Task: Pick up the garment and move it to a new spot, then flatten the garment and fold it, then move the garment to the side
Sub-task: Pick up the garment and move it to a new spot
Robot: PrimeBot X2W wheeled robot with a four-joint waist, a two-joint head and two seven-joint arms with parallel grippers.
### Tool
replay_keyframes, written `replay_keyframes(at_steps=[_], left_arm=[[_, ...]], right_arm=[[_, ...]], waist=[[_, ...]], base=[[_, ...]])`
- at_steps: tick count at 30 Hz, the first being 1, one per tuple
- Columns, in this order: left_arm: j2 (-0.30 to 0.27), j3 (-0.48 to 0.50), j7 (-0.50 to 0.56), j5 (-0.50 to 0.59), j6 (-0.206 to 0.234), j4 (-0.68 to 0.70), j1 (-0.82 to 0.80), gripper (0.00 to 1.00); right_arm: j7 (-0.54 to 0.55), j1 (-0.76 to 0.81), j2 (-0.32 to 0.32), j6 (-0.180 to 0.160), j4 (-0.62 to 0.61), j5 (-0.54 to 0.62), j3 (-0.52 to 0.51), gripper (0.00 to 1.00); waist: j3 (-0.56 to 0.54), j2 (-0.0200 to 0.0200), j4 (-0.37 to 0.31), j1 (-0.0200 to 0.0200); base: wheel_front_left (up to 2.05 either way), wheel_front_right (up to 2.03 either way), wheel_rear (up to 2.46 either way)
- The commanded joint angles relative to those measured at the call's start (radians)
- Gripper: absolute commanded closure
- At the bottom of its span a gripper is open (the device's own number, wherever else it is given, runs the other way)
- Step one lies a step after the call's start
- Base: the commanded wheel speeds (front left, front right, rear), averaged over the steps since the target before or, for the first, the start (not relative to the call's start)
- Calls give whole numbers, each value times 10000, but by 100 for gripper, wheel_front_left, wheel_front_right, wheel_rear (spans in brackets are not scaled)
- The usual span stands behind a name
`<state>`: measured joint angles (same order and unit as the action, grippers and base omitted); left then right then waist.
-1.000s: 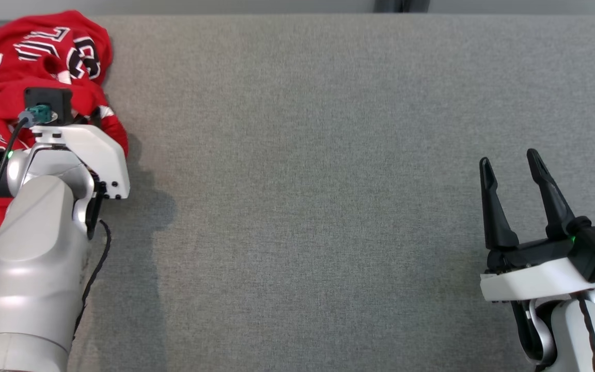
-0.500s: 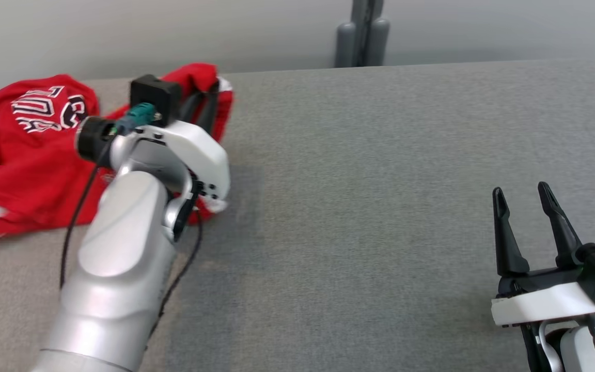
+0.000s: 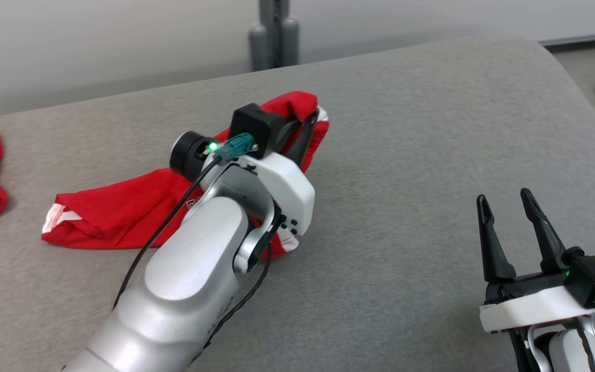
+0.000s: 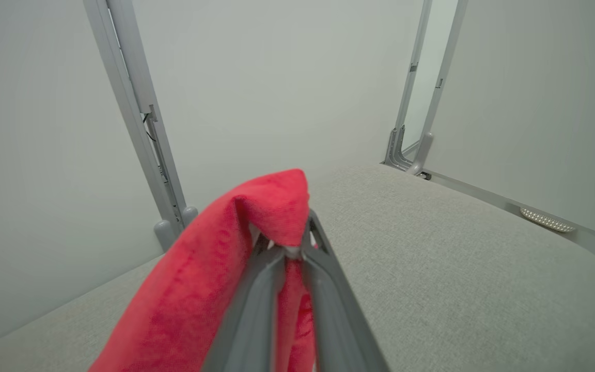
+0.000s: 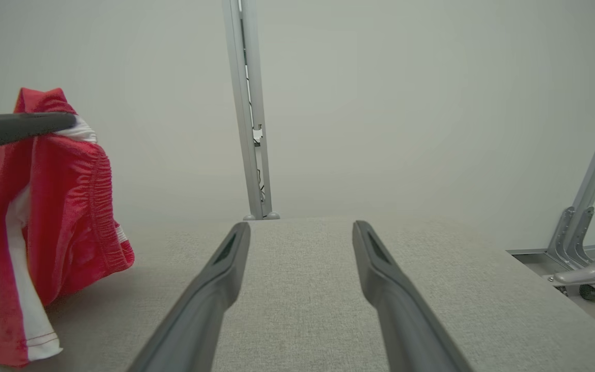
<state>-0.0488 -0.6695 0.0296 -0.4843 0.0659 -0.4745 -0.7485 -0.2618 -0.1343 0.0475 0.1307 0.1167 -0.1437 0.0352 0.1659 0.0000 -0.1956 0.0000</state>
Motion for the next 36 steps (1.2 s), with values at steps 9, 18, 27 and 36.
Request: replay_keyframes(at_steps=[9, 18, 27, 36], left_arm=[[-43, -1642, -328, -1090, 541, -930, -847, 100], [-40, -3072, -1128, -1949, 711, -2110, -924, 0], [-40, -3899, -2178, -2586, 747, -2697, -782, 0], [-95, -3186, -2950, -2393, 1041, -2424, -61, 0]], right_arm=[[-49, -69, 54, 1, 108, -276, 234, 0], [-49, -92, 51, 1, 138, -353, 114, 0], [-49, -174, 57, 1, 92, -216, -98, 0], [-48, -25, 58, 1, -35, 162, -327, 0]], waist=[[383, 0, -1310, 0], [635, 0, -1339, 0], [502, 0, -408, 0], [29, 0, 457, 0]], base=[[0, 0, 0], [0, 0, 0], [0, 0, 0], [0, 0, 0]])
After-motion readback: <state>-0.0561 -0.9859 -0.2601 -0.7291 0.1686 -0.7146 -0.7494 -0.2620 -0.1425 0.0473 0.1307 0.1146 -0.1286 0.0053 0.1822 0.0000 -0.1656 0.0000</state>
